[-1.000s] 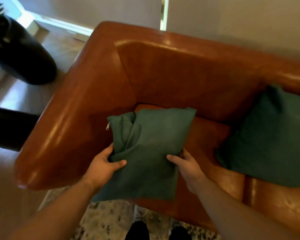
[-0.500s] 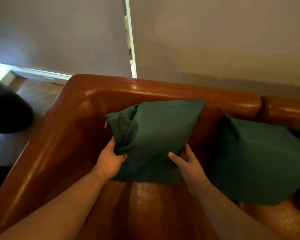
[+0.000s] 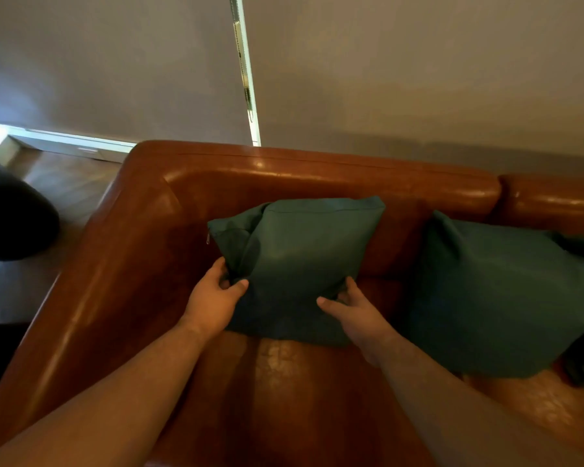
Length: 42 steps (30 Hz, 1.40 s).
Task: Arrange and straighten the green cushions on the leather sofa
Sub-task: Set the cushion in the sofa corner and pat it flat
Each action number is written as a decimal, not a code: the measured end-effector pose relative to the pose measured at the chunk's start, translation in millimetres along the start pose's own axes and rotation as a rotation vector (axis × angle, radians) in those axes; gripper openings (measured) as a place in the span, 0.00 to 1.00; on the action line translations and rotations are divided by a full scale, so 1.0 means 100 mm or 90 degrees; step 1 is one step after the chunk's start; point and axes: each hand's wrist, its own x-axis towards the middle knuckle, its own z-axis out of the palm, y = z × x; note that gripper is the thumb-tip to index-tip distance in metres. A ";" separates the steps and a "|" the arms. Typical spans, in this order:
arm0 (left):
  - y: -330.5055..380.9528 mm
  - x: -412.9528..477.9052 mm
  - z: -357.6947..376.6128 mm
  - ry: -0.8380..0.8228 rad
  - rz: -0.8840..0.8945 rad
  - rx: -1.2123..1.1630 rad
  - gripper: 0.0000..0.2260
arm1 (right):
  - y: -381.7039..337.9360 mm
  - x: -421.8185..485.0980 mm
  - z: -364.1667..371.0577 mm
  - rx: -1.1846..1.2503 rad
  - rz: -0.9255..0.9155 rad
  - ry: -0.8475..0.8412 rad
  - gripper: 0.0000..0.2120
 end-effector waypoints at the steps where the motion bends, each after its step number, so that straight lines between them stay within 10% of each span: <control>1: 0.05 -0.07 -0.01 0.002 -0.005 -0.003 0.24 | -0.03 -0.03 -0.01 -0.010 0.003 0.006 0.41; 20: 1.48 -1.30 0.09 -0.068 0.212 0.130 0.18 | -1.06 -2.12 -0.64 -0.027 -0.128 0.265 0.31; 42: 1.23 -4.36 3.79 -0.301 0.289 0.114 0.14 | 0.69 -5.57 -3.81 0.023 -0.157 0.519 0.29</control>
